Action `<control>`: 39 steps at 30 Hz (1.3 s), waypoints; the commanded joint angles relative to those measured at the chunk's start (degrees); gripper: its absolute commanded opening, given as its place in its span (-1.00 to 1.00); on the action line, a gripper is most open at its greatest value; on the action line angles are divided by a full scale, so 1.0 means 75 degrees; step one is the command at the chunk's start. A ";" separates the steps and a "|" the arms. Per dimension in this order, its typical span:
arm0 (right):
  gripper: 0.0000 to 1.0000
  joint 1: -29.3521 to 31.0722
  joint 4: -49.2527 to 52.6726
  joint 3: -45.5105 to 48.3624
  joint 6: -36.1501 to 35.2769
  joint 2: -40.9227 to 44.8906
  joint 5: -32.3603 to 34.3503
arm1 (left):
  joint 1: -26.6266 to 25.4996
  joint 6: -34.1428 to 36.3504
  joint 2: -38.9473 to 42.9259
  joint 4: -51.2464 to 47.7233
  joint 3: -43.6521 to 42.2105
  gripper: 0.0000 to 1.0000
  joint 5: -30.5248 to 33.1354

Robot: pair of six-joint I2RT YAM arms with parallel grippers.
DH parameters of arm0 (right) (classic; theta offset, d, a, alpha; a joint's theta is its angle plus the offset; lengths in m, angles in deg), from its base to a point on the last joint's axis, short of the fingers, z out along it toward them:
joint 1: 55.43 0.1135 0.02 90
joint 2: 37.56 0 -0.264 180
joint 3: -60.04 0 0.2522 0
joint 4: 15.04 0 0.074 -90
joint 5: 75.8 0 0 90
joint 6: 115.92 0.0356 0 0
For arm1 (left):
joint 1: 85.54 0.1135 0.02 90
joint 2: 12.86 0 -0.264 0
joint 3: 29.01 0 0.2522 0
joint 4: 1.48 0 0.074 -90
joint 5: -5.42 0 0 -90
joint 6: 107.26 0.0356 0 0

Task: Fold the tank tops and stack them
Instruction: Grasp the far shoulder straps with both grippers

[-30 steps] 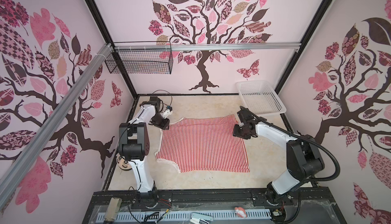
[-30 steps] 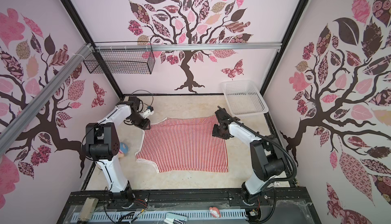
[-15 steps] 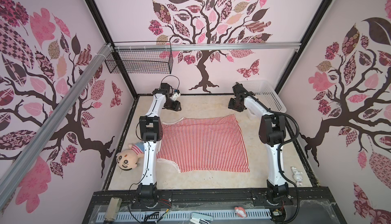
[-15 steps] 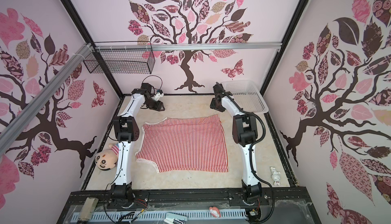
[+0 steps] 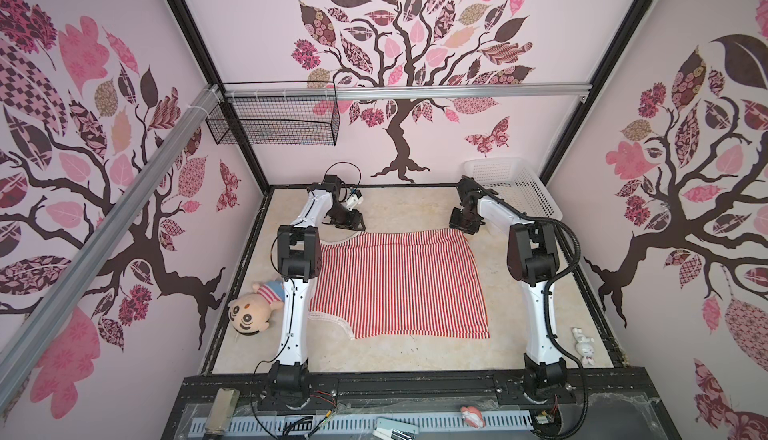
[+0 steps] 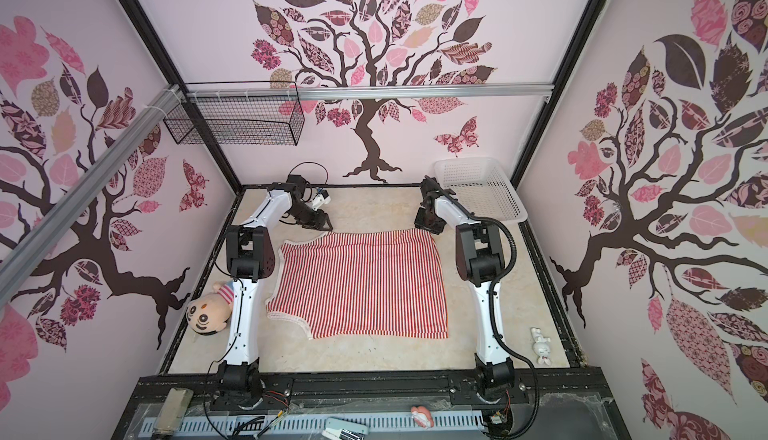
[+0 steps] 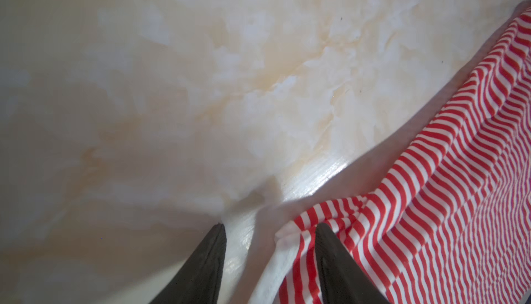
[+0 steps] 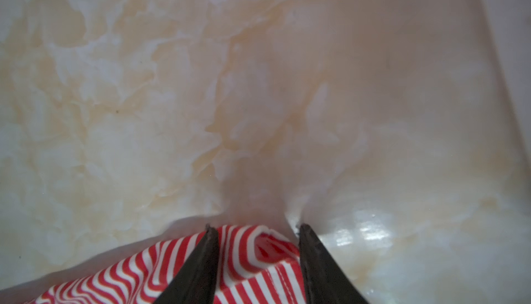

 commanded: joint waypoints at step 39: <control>-0.46 -0.0019 0.0287 -0.1053 -0.0342 -0.0137 0.0200 | 0.0111 -0.0454 0.0132 0.0310 -0.0340 -0.35 -0.1104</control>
